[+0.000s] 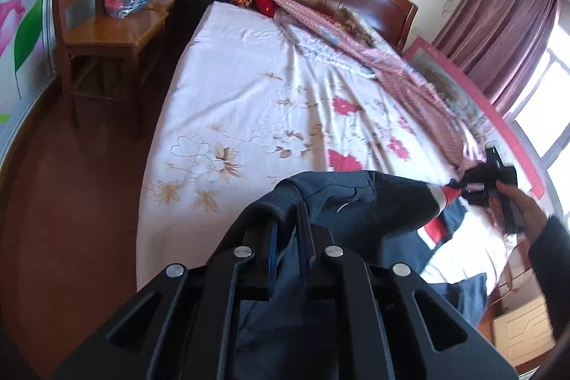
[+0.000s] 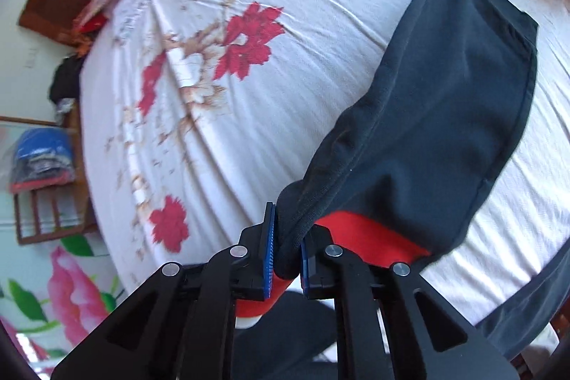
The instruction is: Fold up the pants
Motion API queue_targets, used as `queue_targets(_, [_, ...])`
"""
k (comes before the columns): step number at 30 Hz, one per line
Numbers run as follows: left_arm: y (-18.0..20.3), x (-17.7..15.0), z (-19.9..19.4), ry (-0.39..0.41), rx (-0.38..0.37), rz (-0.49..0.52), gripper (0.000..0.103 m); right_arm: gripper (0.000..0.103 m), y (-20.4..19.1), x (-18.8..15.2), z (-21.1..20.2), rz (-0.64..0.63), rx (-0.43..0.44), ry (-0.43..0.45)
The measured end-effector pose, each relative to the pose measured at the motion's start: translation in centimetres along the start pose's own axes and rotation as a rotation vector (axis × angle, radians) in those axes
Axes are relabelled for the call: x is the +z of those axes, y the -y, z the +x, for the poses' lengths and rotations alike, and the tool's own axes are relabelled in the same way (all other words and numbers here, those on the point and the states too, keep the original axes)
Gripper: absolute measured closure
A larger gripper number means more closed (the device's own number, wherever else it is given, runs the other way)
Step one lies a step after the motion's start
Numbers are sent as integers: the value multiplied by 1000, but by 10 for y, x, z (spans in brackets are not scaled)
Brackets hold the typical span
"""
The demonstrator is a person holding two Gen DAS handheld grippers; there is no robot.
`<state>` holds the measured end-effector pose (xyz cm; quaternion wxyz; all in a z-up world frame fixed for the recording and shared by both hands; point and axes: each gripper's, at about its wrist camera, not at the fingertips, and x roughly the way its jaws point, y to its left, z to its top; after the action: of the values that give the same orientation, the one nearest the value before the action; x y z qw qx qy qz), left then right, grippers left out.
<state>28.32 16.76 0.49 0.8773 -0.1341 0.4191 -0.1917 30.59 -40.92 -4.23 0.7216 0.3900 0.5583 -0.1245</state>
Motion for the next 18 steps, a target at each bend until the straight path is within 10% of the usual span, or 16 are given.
queue_targets(10, [10,-51,-77,42,11,-22,94,93,83,-127,-94,-116,152,156])
queue_targets(18, [-3,-129,-115,17,19,-47,91,93,174,-216,-77,-98,189,210])
